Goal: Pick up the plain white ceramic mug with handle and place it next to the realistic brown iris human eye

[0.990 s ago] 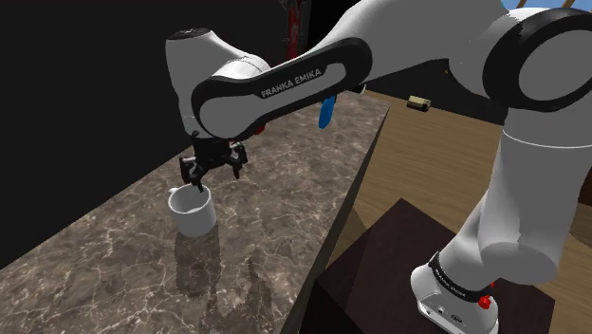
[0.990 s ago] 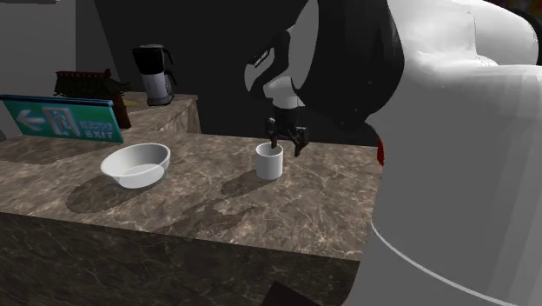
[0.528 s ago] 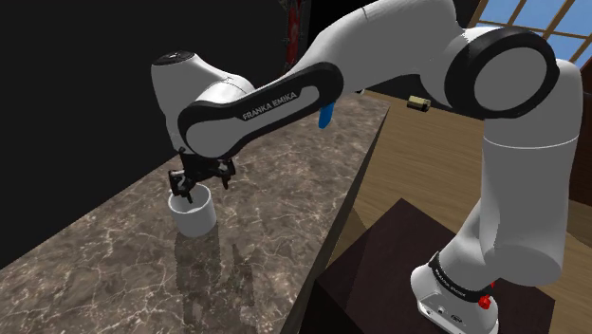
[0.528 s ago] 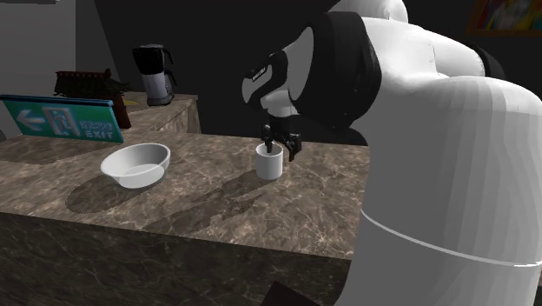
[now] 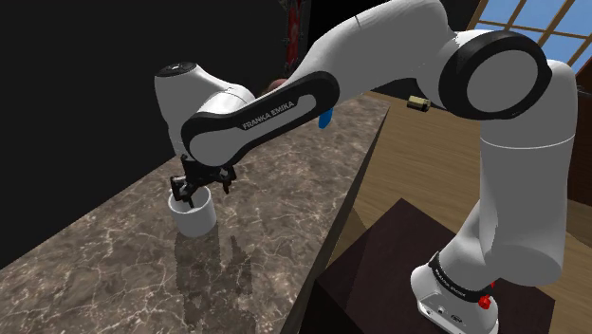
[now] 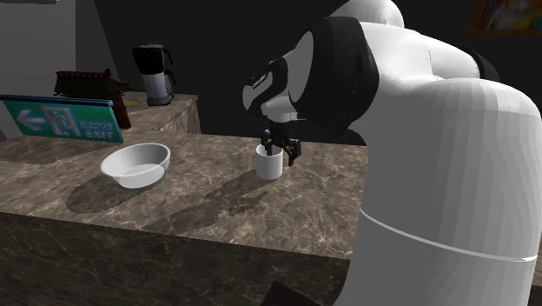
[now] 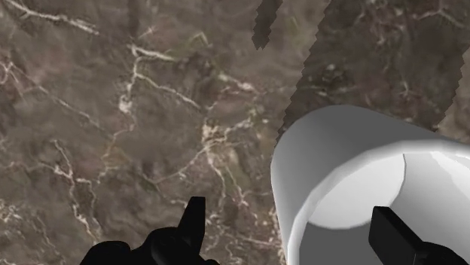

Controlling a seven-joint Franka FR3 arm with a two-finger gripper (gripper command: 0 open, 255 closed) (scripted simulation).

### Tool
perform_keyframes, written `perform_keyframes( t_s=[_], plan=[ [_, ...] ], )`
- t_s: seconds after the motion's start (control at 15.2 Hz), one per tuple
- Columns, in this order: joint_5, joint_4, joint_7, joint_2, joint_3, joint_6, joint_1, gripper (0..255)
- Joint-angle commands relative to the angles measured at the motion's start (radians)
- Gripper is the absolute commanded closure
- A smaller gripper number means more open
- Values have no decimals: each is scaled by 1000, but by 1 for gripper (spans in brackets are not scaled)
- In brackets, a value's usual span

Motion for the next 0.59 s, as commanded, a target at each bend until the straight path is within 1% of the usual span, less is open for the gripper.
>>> perform_keyframes(
  t_s=[0.0,0.07,0.13,0.53],
  plan=[
    [0,0,0,0,0,0,0,0],
    [0,0,0,0,0,0,0,0],
    [0,0,0,0,0,0,0,255],
    [0,0,0,0,0,0,0,255]
  ],
)
